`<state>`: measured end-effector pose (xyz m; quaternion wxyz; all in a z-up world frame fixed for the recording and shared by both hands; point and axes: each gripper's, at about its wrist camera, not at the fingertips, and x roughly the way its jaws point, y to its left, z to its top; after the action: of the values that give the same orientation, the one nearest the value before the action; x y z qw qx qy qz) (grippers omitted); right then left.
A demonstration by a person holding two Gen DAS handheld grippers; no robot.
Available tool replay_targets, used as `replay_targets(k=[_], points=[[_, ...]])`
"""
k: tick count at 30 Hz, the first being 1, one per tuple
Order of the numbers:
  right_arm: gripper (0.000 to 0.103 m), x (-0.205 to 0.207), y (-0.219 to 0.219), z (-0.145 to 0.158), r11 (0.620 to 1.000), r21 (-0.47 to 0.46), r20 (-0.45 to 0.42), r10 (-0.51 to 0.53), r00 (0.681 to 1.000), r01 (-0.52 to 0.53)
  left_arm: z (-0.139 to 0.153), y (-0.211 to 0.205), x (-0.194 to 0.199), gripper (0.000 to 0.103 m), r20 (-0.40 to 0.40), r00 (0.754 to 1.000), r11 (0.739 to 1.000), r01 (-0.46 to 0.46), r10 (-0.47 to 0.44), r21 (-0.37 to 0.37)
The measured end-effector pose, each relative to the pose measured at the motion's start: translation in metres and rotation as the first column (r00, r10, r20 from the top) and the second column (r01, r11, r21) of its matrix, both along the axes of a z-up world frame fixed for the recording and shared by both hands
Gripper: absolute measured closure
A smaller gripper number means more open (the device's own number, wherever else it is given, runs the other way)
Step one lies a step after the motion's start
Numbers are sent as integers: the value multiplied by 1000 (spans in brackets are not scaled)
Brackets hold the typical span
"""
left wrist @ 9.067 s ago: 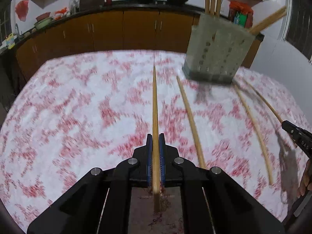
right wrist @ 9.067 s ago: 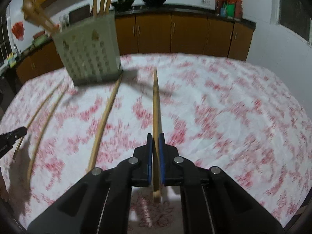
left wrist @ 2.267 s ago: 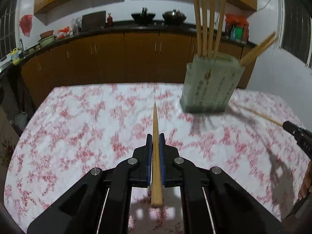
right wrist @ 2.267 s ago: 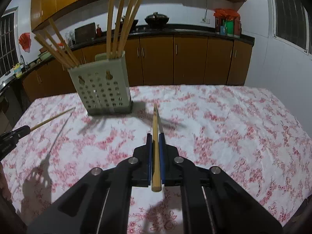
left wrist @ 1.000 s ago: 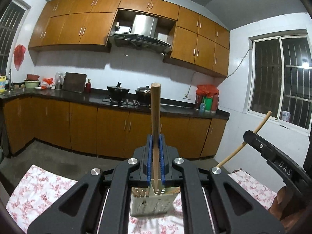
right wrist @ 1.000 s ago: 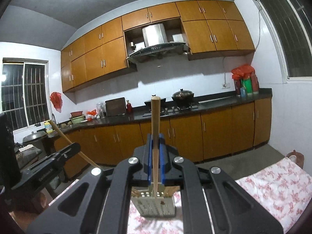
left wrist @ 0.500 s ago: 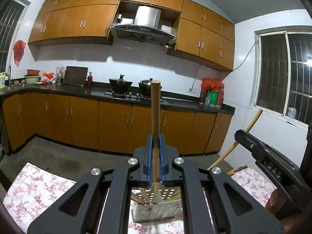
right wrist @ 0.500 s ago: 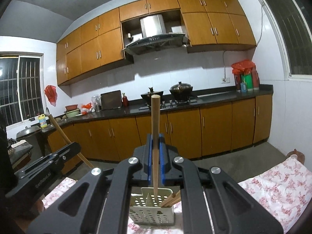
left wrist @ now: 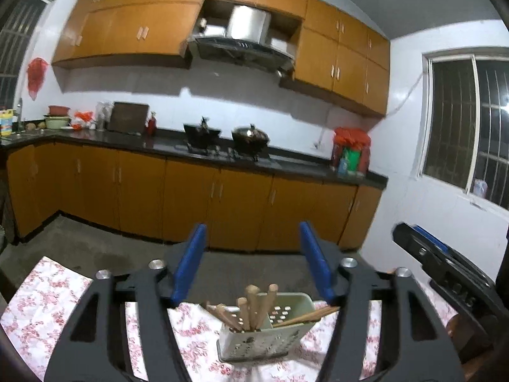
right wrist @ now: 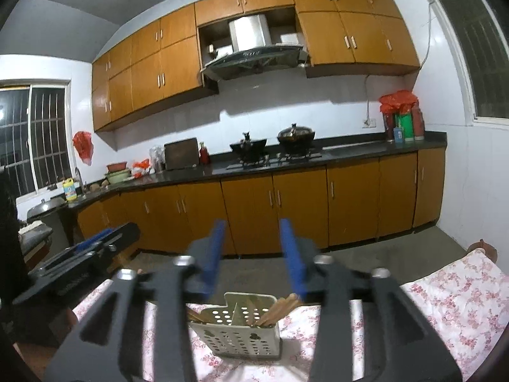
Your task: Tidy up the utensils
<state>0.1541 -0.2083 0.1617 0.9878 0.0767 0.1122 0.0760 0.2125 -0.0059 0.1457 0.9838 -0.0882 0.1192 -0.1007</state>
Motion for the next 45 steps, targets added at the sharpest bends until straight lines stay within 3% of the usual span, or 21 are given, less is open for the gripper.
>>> replay_targets(k=[2,4,6,8,10,18,23,27,38,45], points=[[46,-9,-5,4,1000,6,13,-10,1000,10,5,5,-7,38,8,1000,1000,-4,4,-4],[35,-20,-10,8,1000,17,29,-19,999,19,8,10,-14,26,17,1000,1000,-12,12,-7],[16,-36,-14,14,999,18,50,-37,998,36,13,17,-28,17,37,999,999,-33,33,-2],[4,-49,-16,17,999,13,65,-53,996,52,15,22,-39,9,52,998,999,-48,48,7],[4,-66,-15,20,997,-11,87,-74,993,76,19,27,-52,2,70,996,998,-65,63,19],[4,-119,4,15,980,-152,93,-117,989,130,10,42,-114,2,87,991,987,-116,106,111],[4,-158,8,-10,979,-130,110,-146,983,160,-14,52,-150,2,52,991,986,-128,122,111],[4,-180,6,-39,985,-83,58,-145,988,149,-31,54,-173,2,31,992,986,-128,125,111],[4,-207,5,-98,985,-114,-106,-145,984,133,-87,24,-207,2,6,989,947,-142,147,288],[4,-213,16,-129,977,-180,-154,-145,977,116,-114,23,-206,2,-82,987,954,-114,142,277]])
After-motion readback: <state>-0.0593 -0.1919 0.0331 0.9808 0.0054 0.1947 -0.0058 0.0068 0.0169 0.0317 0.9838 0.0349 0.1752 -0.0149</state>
